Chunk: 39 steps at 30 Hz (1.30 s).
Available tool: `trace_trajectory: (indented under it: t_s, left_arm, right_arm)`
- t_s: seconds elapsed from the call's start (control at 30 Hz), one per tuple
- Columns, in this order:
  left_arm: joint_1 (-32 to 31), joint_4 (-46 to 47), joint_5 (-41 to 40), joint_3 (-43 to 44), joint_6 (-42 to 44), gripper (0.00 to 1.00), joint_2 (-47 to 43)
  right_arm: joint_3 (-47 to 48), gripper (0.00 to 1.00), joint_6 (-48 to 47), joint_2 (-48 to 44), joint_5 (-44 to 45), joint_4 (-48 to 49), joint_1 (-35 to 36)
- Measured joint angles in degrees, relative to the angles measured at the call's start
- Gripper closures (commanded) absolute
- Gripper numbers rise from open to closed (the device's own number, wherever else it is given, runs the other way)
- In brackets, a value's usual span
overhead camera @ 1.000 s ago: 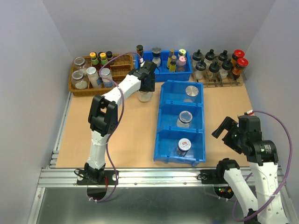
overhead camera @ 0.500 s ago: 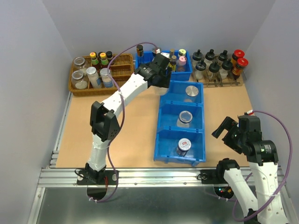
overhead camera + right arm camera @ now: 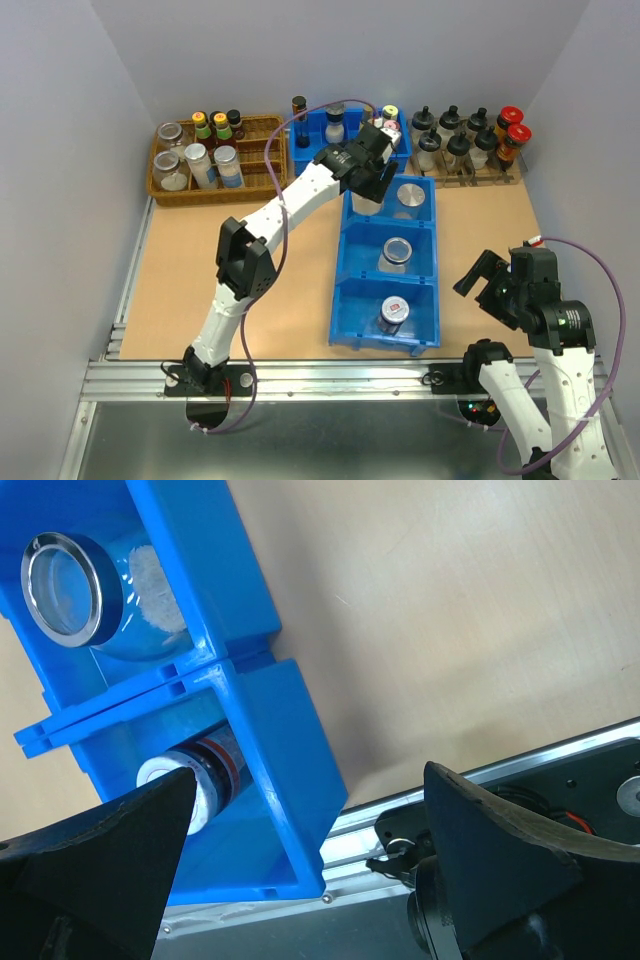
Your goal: Organize the condiment bottles
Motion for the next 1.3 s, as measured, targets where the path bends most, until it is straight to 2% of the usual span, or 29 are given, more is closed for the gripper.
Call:
trace_trajectory:
  t_s: [0.2,0.6,0.67,0.77,0.8,0.87,0.9,1.0,1.17,1.27,1.3]
  left_arm:
    - [0.8,0.1,0.2,0.0,2.9,1.00,6.6]
    - [0.7,3.0,1.9,-0.1,7.2,1.00,8.6]
    - [0.7,3.3,2.0,-0.1,7.6,0.96,9.2]
    - [0.7,3.6,2.6,-0.1,8.1,0.80,10.0]
    - [0.8,3.9,2.9,-0.1,8.2,0.68,10.2]
    - [0.9,4.3,3.4,-0.1,8.2,0.53,10.2]
    - [1.0,4.5,3.5,-0.1,8.2,0.41,10.3]
    - [1.0,4.6,3.8,-0.1,8.2,0.29,10.3]
    - [1.1,4.6,3.3,-0.1,8.2,0.22,10.3]
    - [1.1,4.6,2.5,-0.1,8.0,0.01,10.3]
    - [1.1,4.7,2.4,-0.1,7.6,0.01,10.3]
  right_arm:
    - [0.0,0.00,0.0,0.0,0.0,0.0,0.0]
    - [0.0,0.00,0.0,0.0,0.0,0.0,0.0]
    - [0.0,0.00,0.0,0.0,0.0,0.0,0.0]
    - [0.0,0.00,0.0,0.0,0.0,0.0,0.0]
    - [0.0,0.00,0.0,0.0,0.0,0.0,0.0]
    - [0.0,0.00,0.0,0.0,0.0,0.0,0.0]
    - [0.0,0.00,0.0,0.0,0.0,0.0,0.0]
    - [0.0,0.00,0.0,0.0,0.0,0.0,0.0]
    - [0.0,0.00,0.0,0.0,0.0,0.0,0.0]
    - [0.0,0.00,0.0,0.0,0.0,0.0,0.0]
    - [0.0,0.00,0.0,0.0,0.0,0.0,0.0]
